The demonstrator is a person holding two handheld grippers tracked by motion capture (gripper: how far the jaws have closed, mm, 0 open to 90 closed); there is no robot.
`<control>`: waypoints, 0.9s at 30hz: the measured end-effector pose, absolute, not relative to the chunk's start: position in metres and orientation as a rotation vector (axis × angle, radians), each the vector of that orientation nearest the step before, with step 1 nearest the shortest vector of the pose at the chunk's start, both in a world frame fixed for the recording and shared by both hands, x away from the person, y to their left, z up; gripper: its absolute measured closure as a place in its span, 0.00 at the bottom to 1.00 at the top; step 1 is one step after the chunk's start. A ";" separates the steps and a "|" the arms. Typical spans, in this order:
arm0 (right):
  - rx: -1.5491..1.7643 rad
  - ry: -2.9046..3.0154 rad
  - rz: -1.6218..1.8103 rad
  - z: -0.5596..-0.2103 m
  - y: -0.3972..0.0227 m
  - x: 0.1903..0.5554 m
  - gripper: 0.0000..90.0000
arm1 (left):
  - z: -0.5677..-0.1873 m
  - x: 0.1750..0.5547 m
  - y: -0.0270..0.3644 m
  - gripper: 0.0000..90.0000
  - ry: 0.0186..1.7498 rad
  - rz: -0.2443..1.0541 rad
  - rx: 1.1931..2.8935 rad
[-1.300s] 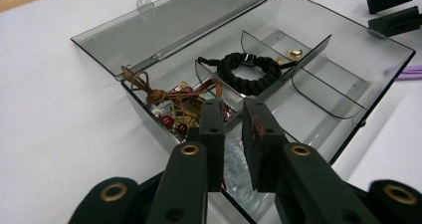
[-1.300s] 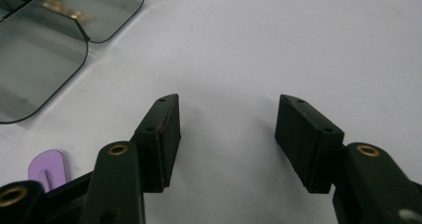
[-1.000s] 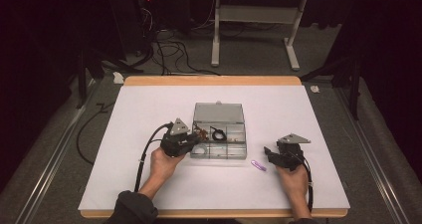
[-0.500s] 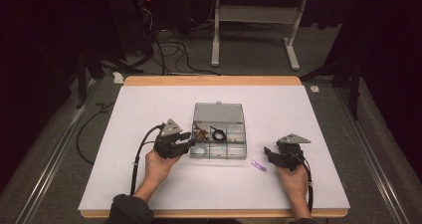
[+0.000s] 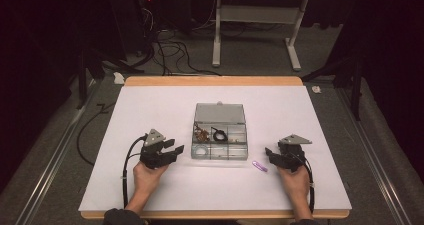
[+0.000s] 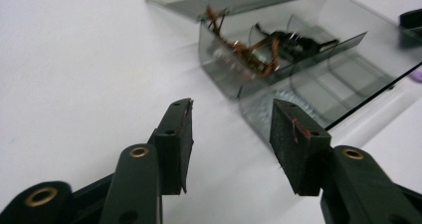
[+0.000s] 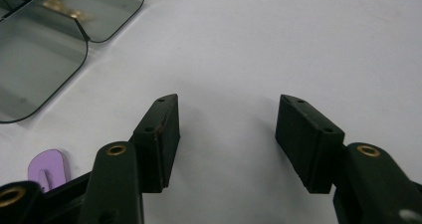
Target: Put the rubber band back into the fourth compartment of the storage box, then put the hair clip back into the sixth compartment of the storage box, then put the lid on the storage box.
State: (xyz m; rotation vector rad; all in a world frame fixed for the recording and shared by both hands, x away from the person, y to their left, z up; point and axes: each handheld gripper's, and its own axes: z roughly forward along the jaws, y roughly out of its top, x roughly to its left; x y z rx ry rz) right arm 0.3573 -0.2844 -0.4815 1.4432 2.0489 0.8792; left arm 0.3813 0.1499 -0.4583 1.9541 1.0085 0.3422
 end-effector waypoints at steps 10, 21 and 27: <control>1.444 2.049 0.880 -0.481 -0.285 0.357 0.48 | -0.472 0.386 0.154 0.52 1.069 0.370 2.003; 1.443 2.050 0.879 -0.482 -0.284 0.357 0.48 | -0.485 0.387 0.146 0.47 1.066 0.486 2.079; 1.448 2.051 0.881 -0.481 -0.284 0.358 0.49 | -0.486 0.388 0.147 0.44 1.073 0.482 2.075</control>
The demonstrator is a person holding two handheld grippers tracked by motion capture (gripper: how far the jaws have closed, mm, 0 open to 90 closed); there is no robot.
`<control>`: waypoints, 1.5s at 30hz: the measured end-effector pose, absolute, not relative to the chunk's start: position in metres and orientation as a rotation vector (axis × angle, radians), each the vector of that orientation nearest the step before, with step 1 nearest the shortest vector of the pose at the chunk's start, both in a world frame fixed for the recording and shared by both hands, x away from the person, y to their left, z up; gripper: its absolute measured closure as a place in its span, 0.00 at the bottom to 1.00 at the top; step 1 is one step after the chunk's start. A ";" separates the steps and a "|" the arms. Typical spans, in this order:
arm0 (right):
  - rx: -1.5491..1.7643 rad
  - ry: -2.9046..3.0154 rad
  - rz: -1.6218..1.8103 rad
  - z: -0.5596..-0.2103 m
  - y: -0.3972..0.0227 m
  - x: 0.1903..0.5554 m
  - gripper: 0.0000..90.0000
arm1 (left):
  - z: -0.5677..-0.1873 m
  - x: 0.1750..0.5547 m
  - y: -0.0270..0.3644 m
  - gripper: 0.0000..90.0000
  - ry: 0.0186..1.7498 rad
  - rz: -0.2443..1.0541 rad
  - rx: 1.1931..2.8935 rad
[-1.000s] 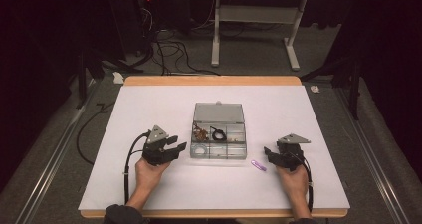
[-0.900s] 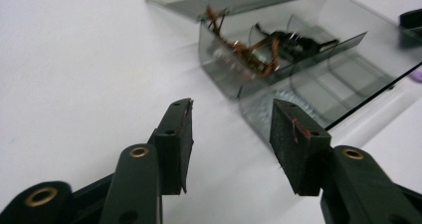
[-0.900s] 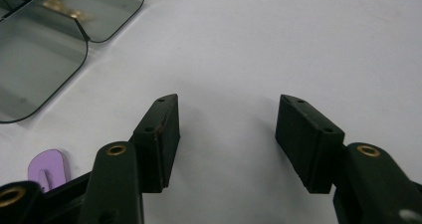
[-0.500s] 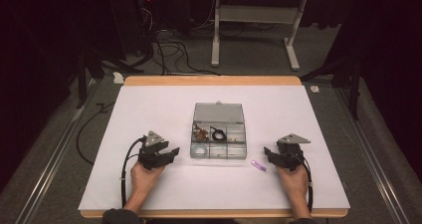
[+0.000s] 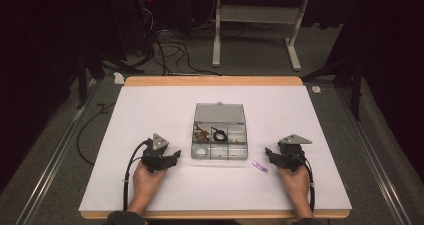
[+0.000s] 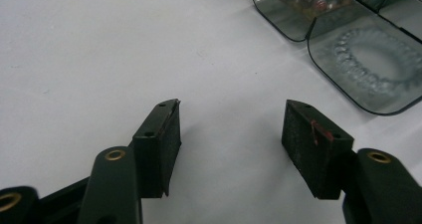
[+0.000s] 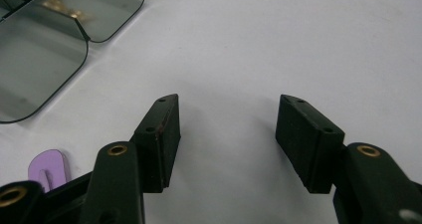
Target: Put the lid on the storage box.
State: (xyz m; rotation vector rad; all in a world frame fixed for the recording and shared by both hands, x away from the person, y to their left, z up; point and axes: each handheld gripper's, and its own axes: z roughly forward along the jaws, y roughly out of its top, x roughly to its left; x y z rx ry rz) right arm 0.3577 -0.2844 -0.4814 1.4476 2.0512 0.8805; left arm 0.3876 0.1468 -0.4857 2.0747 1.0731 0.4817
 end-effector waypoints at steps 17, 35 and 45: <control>1.420 2.082 0.918 -0.476 -0.288 0.355 0.54 | -0.486 0.388 0.147 0.41 1.075 0.480 2.076; 1.298 2.198 1.012 -0.457 -0.272 0.325 0.71 | -0.486 0.388 0.147 0.41 1.075 0.477 2.075; 1.267 2.264 1.018 -0.461 -0.263 0.320 0.75 | -0.486 0.388 0.147 0.41 1.074 0.478 2.075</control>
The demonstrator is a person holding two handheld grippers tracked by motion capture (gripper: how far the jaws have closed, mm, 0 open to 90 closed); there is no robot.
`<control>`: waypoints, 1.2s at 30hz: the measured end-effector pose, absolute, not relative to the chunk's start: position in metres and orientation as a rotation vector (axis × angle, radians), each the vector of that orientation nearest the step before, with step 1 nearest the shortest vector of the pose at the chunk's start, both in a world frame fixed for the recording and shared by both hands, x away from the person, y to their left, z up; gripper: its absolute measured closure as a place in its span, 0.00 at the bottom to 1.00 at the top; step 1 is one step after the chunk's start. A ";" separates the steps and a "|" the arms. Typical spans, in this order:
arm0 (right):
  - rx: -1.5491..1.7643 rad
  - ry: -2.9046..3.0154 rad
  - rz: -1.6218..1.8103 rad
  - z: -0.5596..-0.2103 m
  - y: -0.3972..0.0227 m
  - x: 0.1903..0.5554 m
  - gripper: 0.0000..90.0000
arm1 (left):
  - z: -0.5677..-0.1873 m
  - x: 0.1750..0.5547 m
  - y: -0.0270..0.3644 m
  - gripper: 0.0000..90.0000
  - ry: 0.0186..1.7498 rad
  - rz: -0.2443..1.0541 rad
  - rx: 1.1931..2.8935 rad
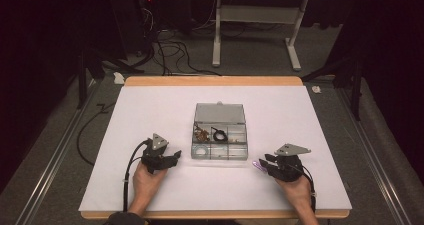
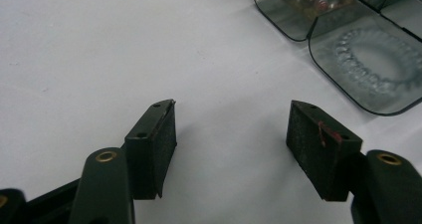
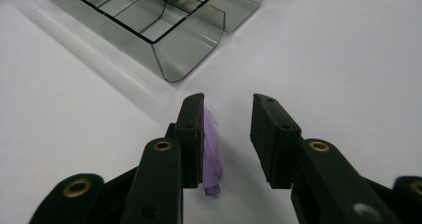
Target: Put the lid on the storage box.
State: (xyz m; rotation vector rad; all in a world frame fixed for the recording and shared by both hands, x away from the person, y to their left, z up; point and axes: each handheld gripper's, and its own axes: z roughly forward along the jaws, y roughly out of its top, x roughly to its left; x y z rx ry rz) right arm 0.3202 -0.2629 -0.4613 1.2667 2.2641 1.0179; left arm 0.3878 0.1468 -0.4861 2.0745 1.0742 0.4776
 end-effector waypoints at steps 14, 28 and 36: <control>1.245 2.321 0.999 -0.467 -0.253 0.321 0.76 | -0.486 0.388 0.147 0.40 1.075 0.475 2.076; 1.201 2.347 0.947 -0.474 -0.252 0.320 0.84 | -0.486 0.388 0.147 0.40 1.074 0.478 2.078; 1.181 2.346 0.950 -0.475 -0.253 0.319 0.85 | -0.486 0.388 0.147 0.40 1.076 0.476 2.076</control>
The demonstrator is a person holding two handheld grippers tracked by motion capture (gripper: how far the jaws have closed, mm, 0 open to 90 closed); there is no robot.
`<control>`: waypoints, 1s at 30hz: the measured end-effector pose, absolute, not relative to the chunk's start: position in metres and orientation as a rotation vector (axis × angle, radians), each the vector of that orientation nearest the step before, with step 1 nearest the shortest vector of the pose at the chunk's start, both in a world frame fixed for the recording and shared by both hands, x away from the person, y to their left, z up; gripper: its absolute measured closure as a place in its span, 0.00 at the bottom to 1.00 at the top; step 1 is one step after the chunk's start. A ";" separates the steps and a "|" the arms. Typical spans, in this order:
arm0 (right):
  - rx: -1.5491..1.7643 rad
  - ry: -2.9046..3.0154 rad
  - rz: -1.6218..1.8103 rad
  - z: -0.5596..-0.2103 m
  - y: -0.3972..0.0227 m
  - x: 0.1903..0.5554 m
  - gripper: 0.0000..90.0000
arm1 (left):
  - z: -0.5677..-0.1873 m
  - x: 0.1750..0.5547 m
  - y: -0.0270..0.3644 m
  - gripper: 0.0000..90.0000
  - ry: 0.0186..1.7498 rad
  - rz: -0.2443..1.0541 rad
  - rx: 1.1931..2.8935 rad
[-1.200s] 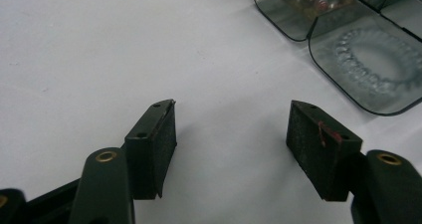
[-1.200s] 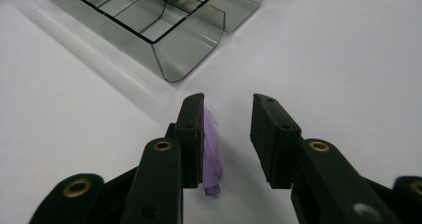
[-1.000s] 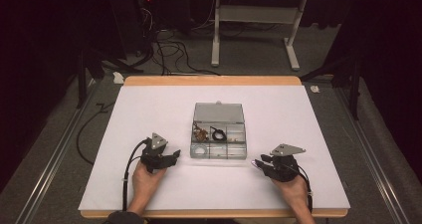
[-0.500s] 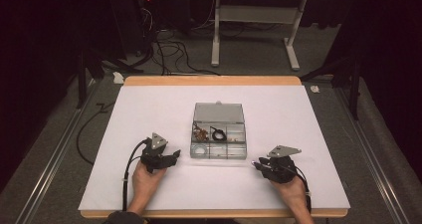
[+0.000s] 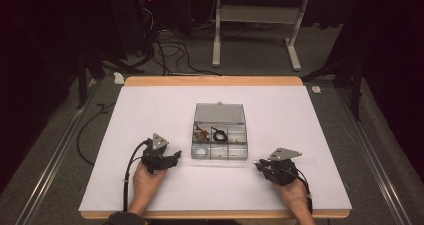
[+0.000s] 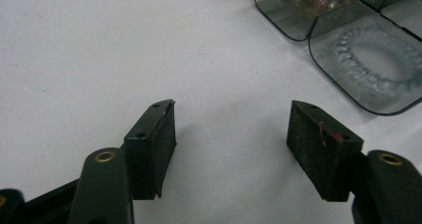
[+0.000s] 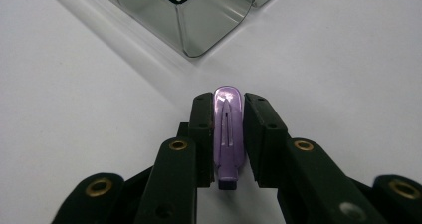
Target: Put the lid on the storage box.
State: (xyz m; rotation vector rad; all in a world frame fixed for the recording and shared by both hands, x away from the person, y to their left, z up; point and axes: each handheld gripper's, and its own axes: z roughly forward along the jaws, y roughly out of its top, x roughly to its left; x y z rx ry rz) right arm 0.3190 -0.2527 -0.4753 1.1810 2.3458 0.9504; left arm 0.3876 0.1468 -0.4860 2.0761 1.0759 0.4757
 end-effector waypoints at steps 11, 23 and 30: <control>1.169 2.351 0.950 -0.475 -0.252 0.319 0.85 | -0.486 0.388 0.147 0.40 1.078 0.473 2.074; 1.172 2.356 0.961 -0.474 -0.253 0.320 0.85 | -0.486 0.388 0.147 0.40 1.076 0.473 2.075; 1.152 2.337 1.004 -0.461 -0.252 0.320 0.85 | -0.486 0.388 0.147 0.40 1.074 0.474 2.077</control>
